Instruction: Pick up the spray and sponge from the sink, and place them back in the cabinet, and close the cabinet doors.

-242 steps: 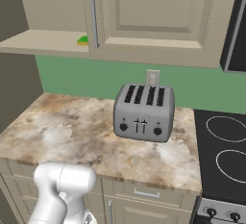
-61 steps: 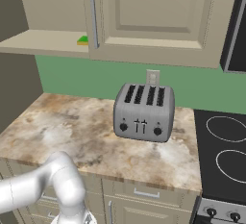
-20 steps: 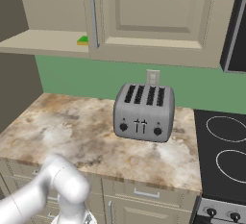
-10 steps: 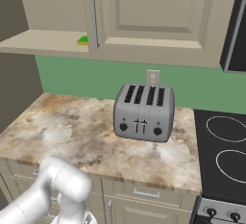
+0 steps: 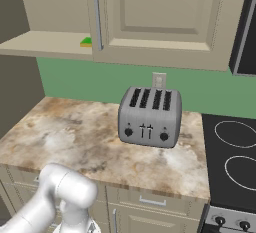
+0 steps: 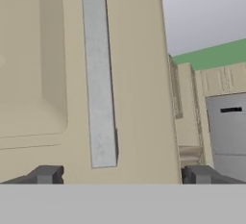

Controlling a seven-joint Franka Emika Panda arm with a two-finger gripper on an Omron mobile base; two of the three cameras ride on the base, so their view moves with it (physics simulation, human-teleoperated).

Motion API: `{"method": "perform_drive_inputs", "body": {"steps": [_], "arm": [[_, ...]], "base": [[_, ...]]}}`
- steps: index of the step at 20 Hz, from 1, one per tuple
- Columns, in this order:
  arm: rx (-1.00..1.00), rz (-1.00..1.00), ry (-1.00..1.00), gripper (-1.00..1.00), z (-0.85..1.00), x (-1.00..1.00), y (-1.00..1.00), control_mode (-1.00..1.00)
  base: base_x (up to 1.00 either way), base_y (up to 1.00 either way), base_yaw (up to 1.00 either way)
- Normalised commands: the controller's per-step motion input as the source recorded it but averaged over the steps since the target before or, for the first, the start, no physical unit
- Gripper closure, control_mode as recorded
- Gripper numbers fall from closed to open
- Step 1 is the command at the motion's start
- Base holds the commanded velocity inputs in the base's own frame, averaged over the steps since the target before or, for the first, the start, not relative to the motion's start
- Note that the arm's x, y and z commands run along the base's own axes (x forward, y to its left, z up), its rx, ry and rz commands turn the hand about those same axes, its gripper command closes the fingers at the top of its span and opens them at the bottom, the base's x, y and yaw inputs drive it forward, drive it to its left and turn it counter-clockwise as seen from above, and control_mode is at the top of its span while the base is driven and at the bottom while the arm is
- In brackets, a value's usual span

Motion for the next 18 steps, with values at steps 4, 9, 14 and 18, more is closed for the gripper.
{"method": "perform_drive_inputs", "body": {"steps": [4, 9, 14, 18], "arm": [[0.00, 0.04, 0.00, -1.00, -0.03, 0.33, -0.19, -1.00], [0.00, 0.07, 0.00, -1.00, -0.05, 0.35, -0.24, -1.00], [0.00, 0.09, 0.00, -1.00, -0.08, 0.39, -0.19, -1.00], [0.00, 0.12, 0.00, -1.00, -0.06, 0.36, -0.12, -1.00]], "base": [[0.00, 0.00, 0.00], [0.00, 0.00, 0.00], [0.00, 0.00, 0.00], [0.00, 0.00, 0.00]]}}
